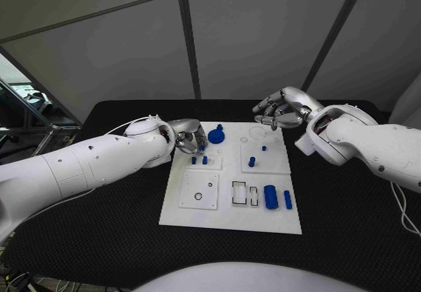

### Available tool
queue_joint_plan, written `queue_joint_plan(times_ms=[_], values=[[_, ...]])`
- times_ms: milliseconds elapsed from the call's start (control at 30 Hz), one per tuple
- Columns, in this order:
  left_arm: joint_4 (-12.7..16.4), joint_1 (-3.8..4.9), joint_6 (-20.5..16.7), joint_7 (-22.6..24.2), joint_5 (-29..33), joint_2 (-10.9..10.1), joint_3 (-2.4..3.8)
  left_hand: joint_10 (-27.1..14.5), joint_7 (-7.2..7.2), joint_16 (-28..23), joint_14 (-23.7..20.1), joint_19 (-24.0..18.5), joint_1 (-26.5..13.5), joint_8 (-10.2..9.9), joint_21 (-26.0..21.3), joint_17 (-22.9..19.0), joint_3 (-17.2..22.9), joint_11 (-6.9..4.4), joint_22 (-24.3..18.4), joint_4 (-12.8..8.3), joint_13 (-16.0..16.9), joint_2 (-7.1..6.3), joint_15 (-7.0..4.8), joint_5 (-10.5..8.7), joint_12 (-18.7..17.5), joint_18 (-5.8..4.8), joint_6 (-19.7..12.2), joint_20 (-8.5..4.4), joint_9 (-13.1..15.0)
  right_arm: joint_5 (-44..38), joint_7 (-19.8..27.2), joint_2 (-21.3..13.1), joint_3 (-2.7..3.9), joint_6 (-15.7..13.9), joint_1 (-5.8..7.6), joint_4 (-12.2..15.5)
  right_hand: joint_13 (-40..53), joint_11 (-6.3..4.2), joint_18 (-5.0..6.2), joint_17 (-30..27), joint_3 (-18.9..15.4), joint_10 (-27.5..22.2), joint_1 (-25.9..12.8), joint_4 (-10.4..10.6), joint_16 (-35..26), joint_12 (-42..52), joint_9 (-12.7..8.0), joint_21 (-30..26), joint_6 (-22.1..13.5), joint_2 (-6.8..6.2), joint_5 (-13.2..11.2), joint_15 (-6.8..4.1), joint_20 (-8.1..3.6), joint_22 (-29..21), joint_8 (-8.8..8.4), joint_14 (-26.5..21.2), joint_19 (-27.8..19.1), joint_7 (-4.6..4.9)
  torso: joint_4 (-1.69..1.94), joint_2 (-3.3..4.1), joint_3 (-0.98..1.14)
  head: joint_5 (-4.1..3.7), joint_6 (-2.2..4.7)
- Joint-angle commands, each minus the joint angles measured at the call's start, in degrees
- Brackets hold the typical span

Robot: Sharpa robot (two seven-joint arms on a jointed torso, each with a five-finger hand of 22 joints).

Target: Assemble the parts on the task board

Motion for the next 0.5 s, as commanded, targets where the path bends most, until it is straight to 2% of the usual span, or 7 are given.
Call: queue_joint_plan(times_ms=[33,267,500], values=[[0.13,0.07,0.35,-0.47,0.06,-0.13,0.03,-1.2,-0.19,0.47,2.15,-0.18,-0.51,-0.51,-0.77,0.0,-0.55,0.24,7.35,-0.01,0.11,0.07,0.58,0.08,0.28,-7.4,-0.83,0.64,-0.29,-0.17,0.46,-0.02,0.04,0.08,0.11,0.08,-0.06,-0.15,0.95,-0.05,0.27,0.16,-0.09,0.05,-0.4,-0.34,-0.05,-0.26,0.23,-0.41,0.26,0.01,0.07,-0.1,0.26,0.52,0.4,0.25,0.02,-0.01,-0.03,0.06,0.05],[0.17,0.06,-0.49,-0.2,0.06,-0.47,0.03,-6.34,-0.78,0.97,2.18,-1.95,-0.26,-1.59,-6.42,0.01,-2.12,1.31,4.68,-0.67,-0.13,0.38,1.4,0.08,0.23,-6.29,-3.43,1.39,-1.3,-0.55,0.07,0.03,0.04,0.08,0.11,-0.18,-0.56,-0.03,0.89,0.14,0.52,-0.57,-0.23,0.2,-0.38,-1.12,-0.11,-0.13,0.03,-0.51,0.31,0.08,0.1,0.17,0.17,0.58,0.59,0.34,0.01,-0.02,-0.02,0.13,0.13],[0.27,0.06,-1.35,0.42,0.06,-1.25,0.11,-8.72,-0.69,1.21,2.15,-2.47,0.15,-1.39,-8.81,-0.11,-3.39,1.74,3.44,-0.87,-0.33,0.78,1.76,0.12,0.69,-5.87,-3.93,1.78,-1.41,-1.48,-0.35,-0.01,0.04,0.43,0.11,-0.85,-3.2,0.19,0.88,0.14,1.65,-1.14,0.11,0.05,-0.87,-4.81,-0.06,-0.26,0.28,-0.66,0.04,0.23,0.23,0.24,0.37,0.64,0.71,0.45,0.01,-0.02,-0.06,0.12,0.2]])
